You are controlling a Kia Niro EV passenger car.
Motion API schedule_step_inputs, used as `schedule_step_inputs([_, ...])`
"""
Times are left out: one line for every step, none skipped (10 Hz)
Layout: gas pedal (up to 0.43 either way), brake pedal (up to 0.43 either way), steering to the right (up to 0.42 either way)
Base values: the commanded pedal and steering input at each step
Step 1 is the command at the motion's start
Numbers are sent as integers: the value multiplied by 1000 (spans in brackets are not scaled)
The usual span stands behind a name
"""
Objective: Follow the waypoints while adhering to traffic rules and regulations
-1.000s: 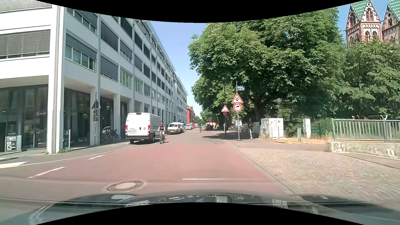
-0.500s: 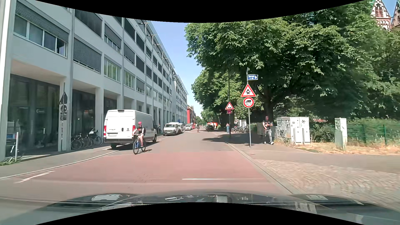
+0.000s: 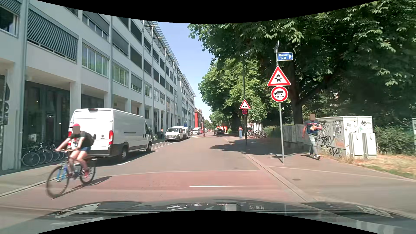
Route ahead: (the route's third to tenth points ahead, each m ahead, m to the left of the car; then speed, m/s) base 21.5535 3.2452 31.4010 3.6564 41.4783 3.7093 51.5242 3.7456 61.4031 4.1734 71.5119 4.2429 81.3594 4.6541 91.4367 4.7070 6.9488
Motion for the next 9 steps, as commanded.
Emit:
schedule_step_inputs([39, 0, -6])
schedule_step_inputs([39, 0, -6])
schedule_step_inputs([39, 0, -6])
schedule_step_inputs([39, 0, -6])
schedule_step_inputs([39, 0, -6])
schedule_step_inputs([39, 0, -5])
schedule_step_inputs([39, 0, -5])
schedule_step_inputs([39, 0, -5])
schedule_step_inputs([39, 0, -5])
